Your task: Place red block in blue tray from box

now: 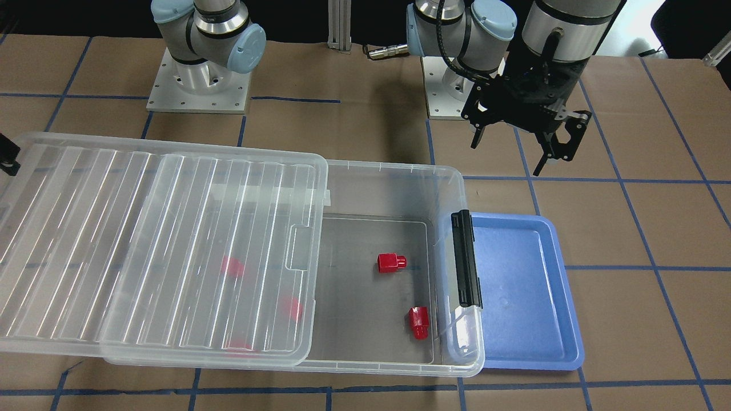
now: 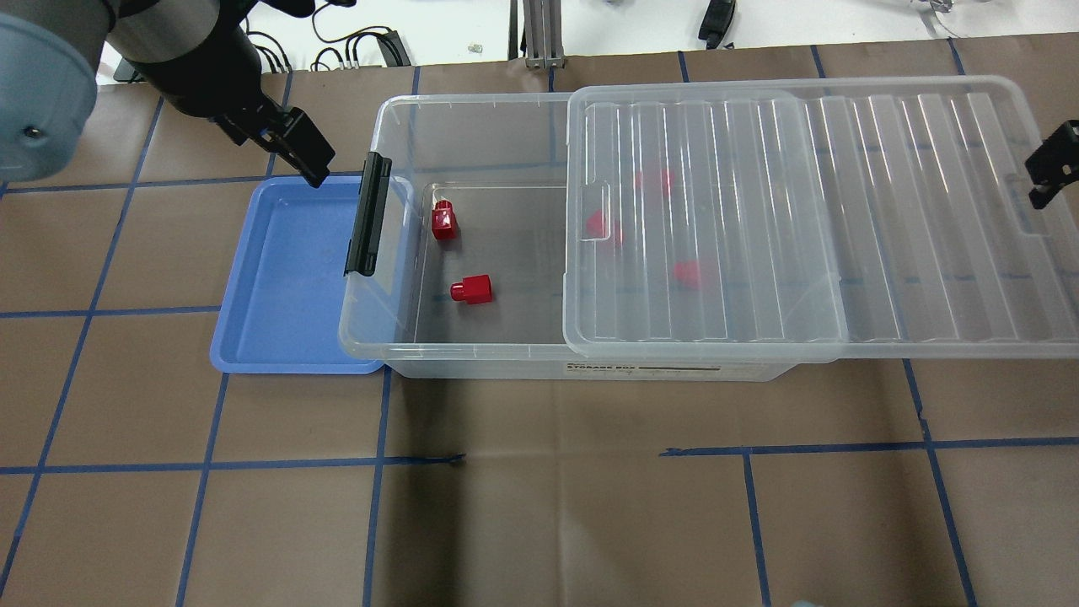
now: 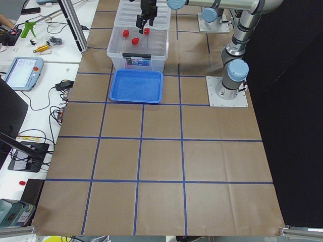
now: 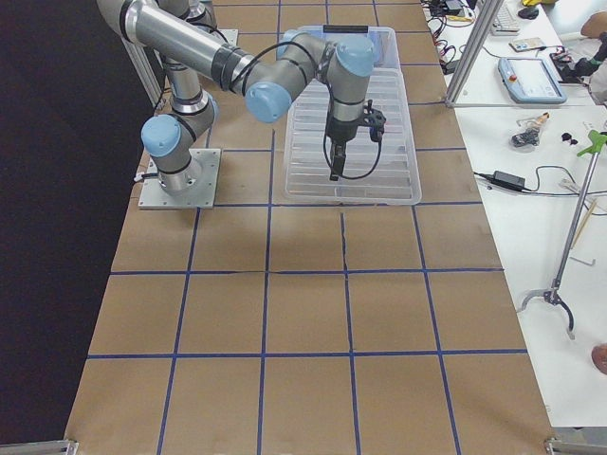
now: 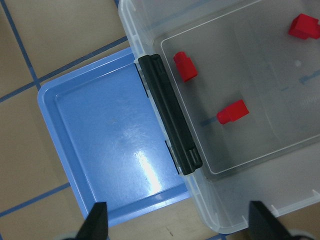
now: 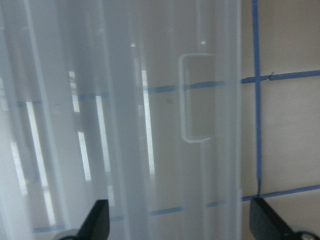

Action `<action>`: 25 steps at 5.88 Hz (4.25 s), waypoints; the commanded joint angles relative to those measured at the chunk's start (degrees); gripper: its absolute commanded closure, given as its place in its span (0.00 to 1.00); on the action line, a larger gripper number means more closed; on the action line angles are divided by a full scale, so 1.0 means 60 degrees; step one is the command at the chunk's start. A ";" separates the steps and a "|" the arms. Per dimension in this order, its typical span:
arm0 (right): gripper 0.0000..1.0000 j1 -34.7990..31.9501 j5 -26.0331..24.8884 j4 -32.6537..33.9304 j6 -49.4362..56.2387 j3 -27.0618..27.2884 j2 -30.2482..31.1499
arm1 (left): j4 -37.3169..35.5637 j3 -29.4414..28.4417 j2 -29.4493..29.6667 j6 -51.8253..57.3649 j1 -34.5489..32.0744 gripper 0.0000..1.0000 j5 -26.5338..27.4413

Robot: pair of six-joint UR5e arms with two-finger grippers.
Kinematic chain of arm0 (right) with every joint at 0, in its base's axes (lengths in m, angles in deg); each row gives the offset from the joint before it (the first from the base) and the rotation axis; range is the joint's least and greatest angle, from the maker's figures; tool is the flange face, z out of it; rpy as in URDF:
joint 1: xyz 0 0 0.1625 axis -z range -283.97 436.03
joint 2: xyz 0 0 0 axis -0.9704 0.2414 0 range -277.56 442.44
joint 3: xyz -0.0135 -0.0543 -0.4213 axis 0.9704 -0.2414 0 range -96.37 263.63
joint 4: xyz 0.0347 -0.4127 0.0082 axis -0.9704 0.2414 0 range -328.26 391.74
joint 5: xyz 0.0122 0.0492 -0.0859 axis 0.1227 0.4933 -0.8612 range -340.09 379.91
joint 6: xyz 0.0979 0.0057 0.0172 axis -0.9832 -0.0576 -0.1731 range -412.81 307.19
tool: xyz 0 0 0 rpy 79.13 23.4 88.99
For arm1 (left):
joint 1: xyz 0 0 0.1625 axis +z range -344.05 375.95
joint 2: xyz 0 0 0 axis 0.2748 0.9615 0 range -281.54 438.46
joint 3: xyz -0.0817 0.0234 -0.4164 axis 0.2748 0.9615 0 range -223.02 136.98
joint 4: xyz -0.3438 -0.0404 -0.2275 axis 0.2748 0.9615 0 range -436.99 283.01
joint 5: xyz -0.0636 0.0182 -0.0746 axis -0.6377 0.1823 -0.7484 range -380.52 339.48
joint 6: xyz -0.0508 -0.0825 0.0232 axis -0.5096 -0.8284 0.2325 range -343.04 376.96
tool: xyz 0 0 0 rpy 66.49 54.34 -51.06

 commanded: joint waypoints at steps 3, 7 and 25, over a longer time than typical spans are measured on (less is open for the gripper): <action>0.00 -0.3867 0.1233 -0.0976 -0.5227 -0.0441 0.0358 | -0.0100 0.0385 0.0695 0.4263 -0.0405 0.01 -0.0040; 0.00 -0.4081 0.1131 -0.0932 -0.5105 -0.0397 0.0240 | -0.1591 0.0561 0.1840 0.4747 -0.1607 0.01 -0.0011; 0.00 -0.4037 0.1115 -0.0902 -0.4167 -0.0338 0.0240 | -0.2711 0.0491 0.2062 0.6284 -0.0253 0.84 0.0019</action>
